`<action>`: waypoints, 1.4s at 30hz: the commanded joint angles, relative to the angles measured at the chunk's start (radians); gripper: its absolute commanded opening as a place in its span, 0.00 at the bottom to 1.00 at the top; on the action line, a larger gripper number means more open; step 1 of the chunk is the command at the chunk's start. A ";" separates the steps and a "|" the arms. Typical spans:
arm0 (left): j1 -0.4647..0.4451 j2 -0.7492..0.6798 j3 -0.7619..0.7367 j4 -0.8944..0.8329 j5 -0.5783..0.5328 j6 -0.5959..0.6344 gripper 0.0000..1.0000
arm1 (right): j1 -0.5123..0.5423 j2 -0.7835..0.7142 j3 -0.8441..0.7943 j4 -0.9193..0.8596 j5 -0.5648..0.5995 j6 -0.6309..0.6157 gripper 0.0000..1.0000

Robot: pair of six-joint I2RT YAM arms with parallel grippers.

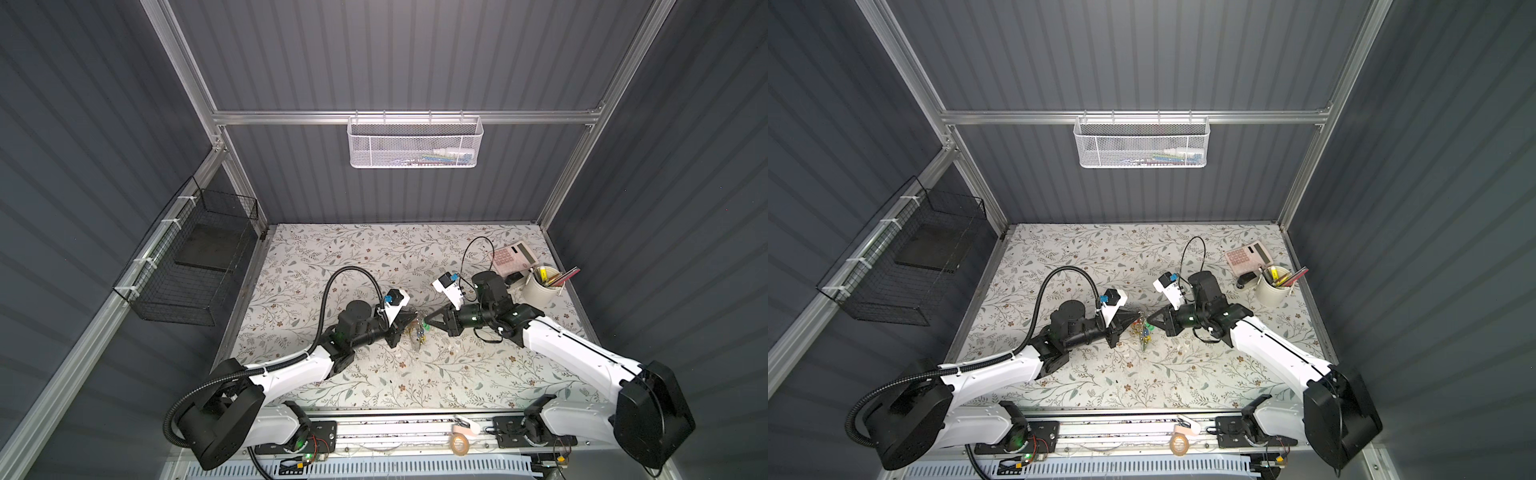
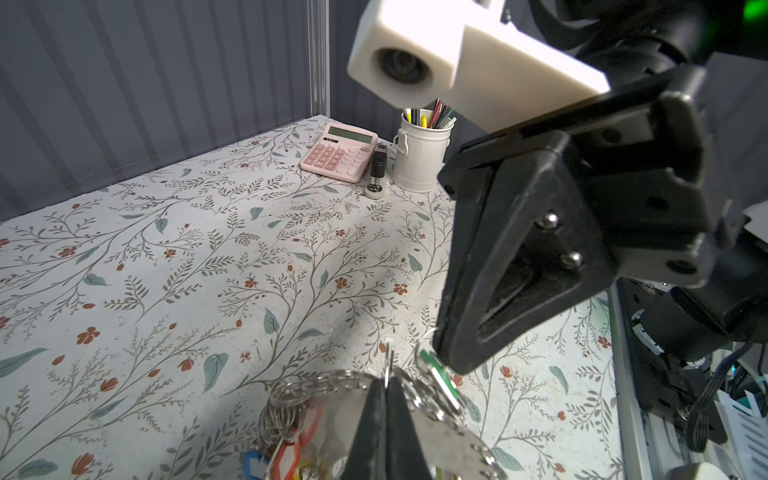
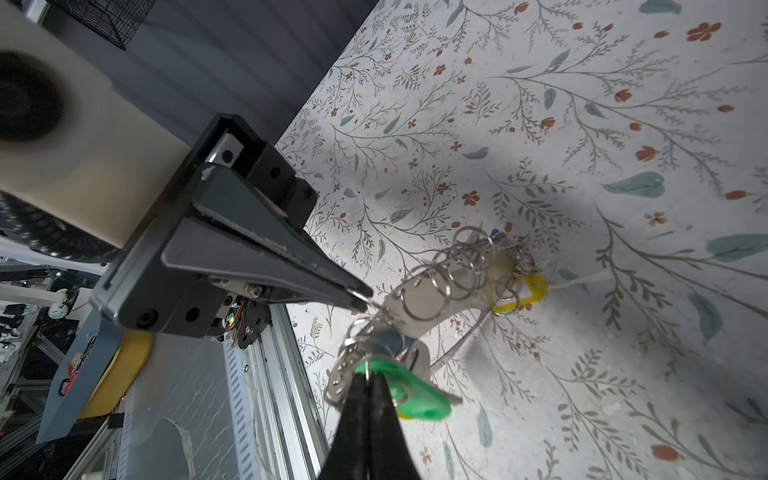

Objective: Put the keys on the keyring

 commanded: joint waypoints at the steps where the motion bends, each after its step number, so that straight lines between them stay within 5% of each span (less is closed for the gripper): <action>1: -0.002 0.008 0.035 0.020 0.040 0.024 0.00 | 0.007 0.020 0.040 -0.029 -0.042 -0.027 0.00; 21: -0.003 -0.016 0.006 0.055 0.060 0.062 0.00 | -0.033 0.069 0.043 -0.029 -0.073 0.025 0.00; 42: -0.002 -0.058 -0.095 0.310 0.073 -0.001 0.00 | -0.039 0.168 0.048 -0.003 -0.193 0.091 0.00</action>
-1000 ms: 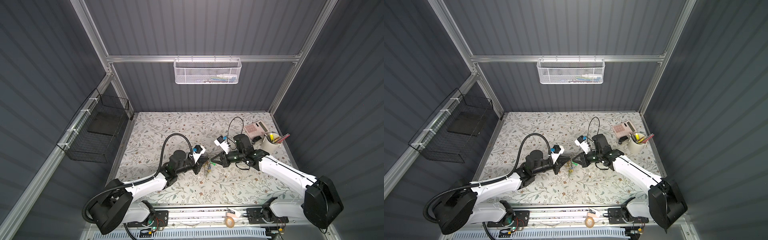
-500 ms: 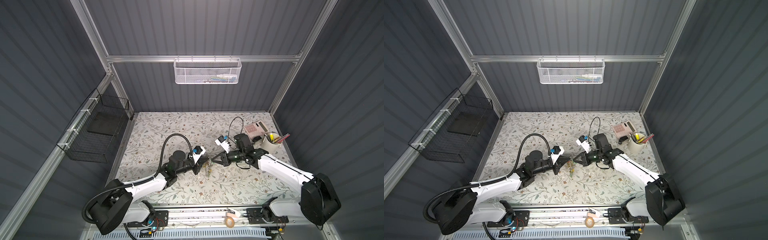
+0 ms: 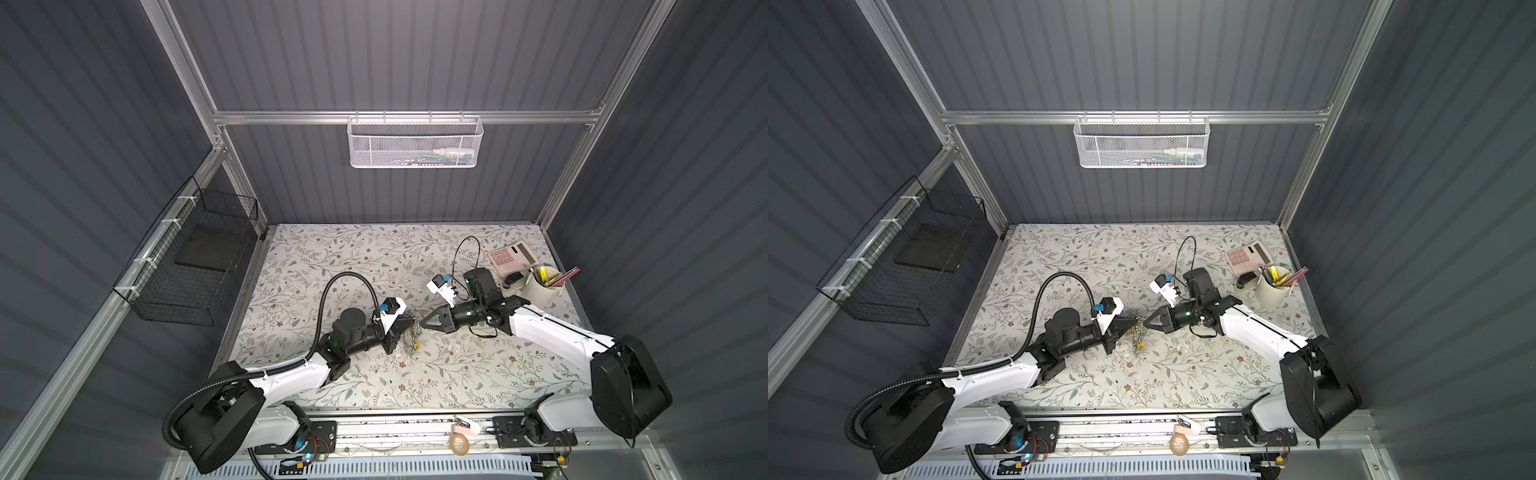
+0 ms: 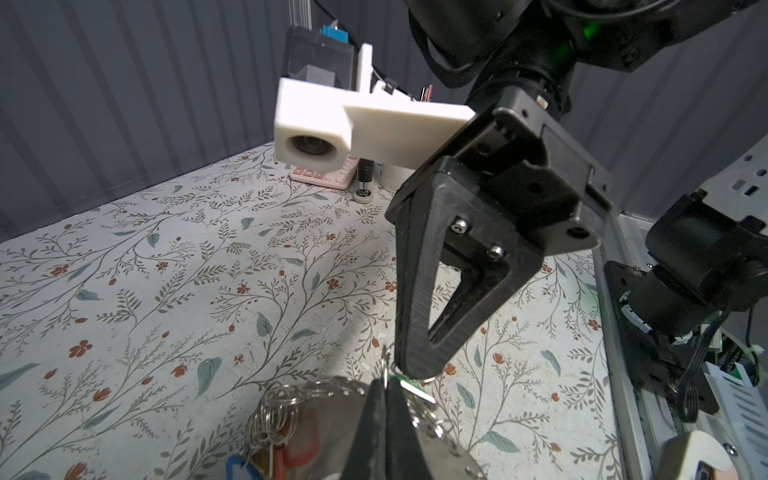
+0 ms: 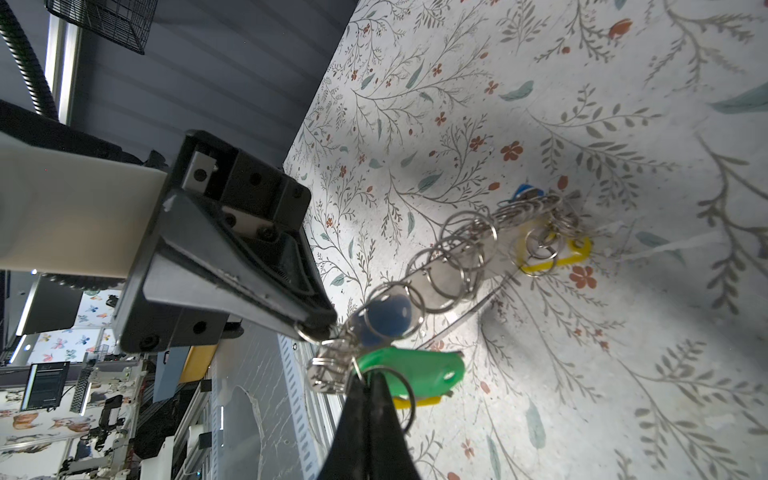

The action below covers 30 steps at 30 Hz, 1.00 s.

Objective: Put the keys on the keyring

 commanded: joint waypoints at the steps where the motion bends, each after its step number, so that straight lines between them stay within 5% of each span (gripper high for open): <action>1: -0.003 -0.038 -0.002 0.187 0.041 -0.034 0.00 | -0.002 0.024 0.014 0.014 -0.024 0.022 0.00; 16: -0.002 0.068 -0.039 0.507 -0.068 -0.213 0.00 | -0.015 0.004 -0.006 0.119 -0.101 0.085 0.00; 30: -0.003 0.113 -0.009 0.582 -0.038 -0.280 0.00 | -0.072 -0.107 -0.067 0.230 -0.125 0.163 0.25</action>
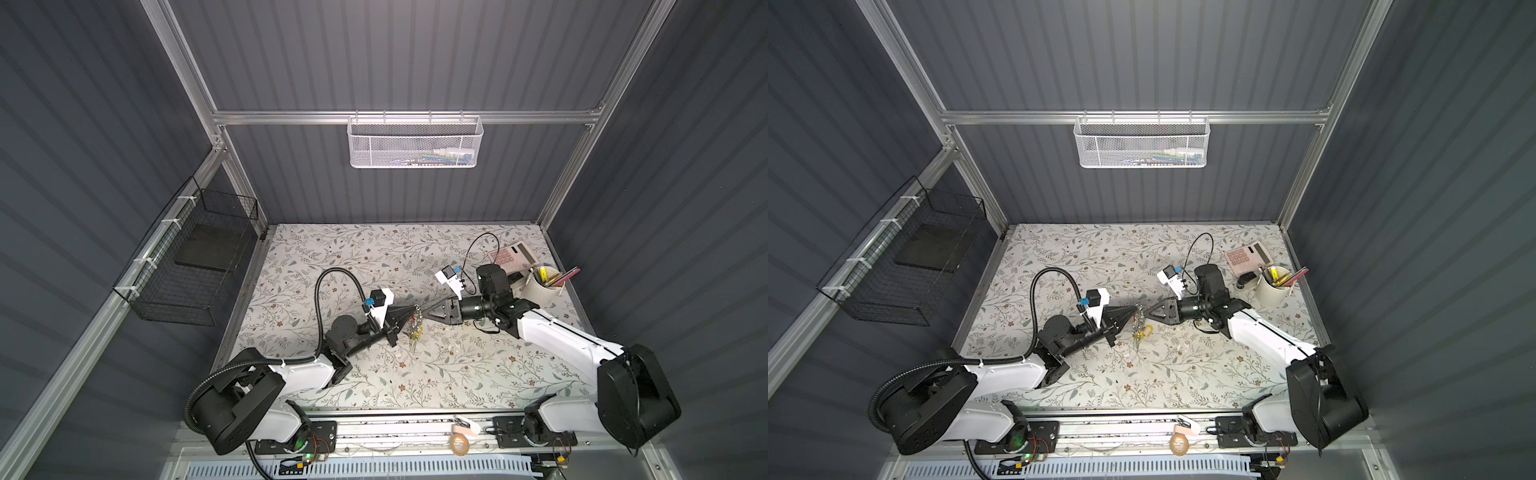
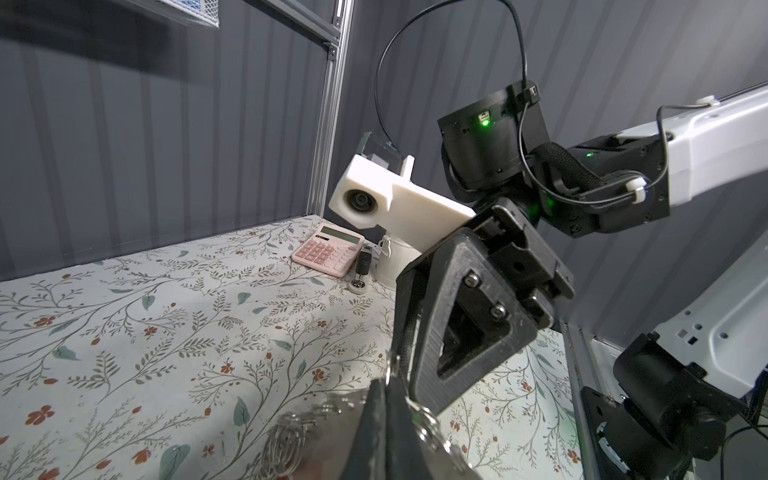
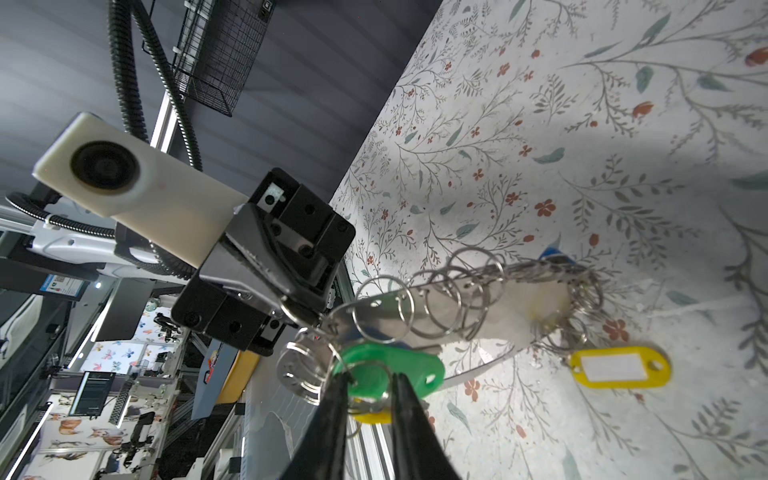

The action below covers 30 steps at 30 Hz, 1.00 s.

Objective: Put the keys on the keyring

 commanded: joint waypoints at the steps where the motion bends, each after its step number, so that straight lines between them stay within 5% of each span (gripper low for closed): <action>1: -0.003 0.000 0.041 0.115 0.015 -0.019 0.00 | -0.015 -0.040 -0.014 0.020 -0.014 0.008 0.26; 13: -0.003 0.000 0.077 0.115 0.027 -0.061 0.00 | -0.129 -0.197 -0.042 0.057 0.047 0.059 0.42; 18: 0.005 0.001 0.110 0.095 0.068 -0.092 0.00 | -0.116 -0.174 -0.038 0.172 -0.011 0.118 0.44; 30: 0.150 0.140 0.192 0.318 0.236 -0.381 0.00 | -0.031 -0.114 -0.122 0.523 0.023 0.236 0.46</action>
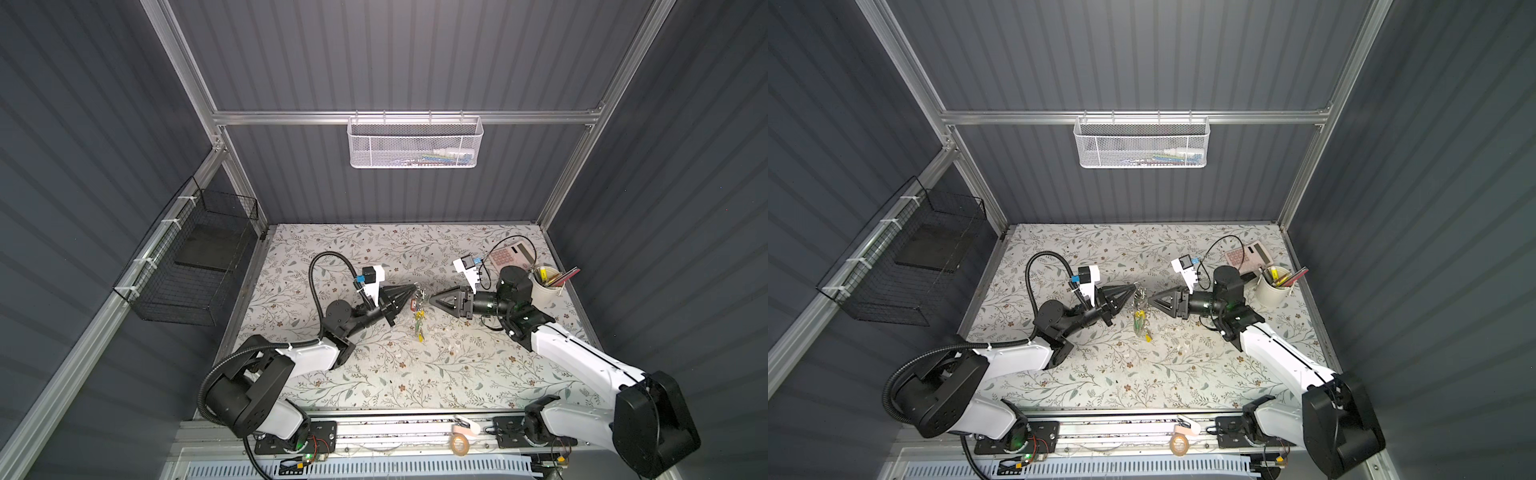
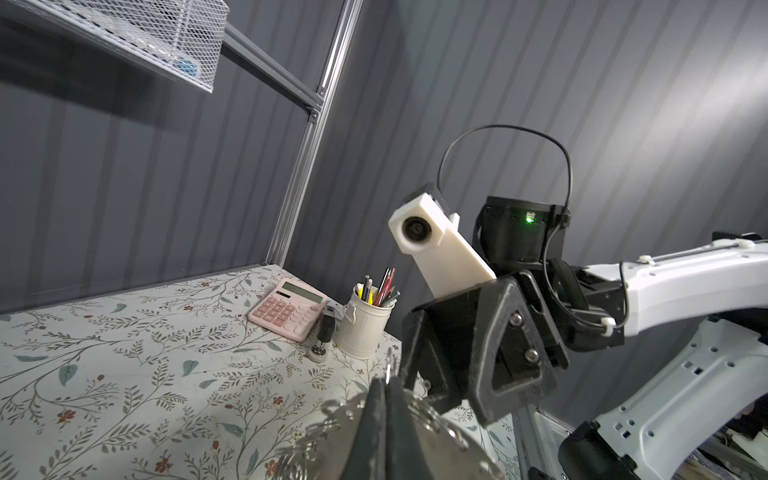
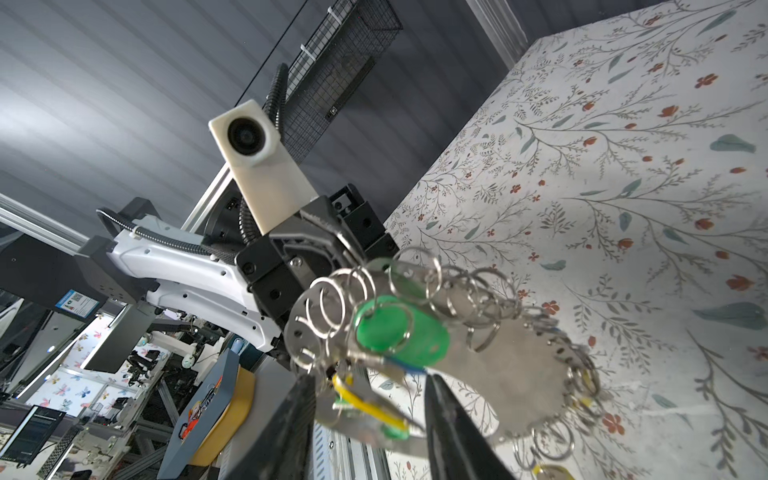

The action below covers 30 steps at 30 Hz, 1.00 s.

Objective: Put the keys on the keyring

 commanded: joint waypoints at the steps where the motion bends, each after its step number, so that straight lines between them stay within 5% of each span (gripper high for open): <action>1: 0.014 0.020 0.054 0.142 0.068 -0.098 0.00 | 0.017 0.016 -0.008 0.136 0.006 0.037 0.46; 13: 0.014 0.051 0.102 0.141 0.080 -0.126 0.00 | 0.045 0.115 0.041 0.167 0.050 0.006 0.40; 30: 0.015 0.062 0.108 0.105 0.084 -0.126 0.00 | 0.040 0.055 0.012 0.103 0.165 -0.051 0.30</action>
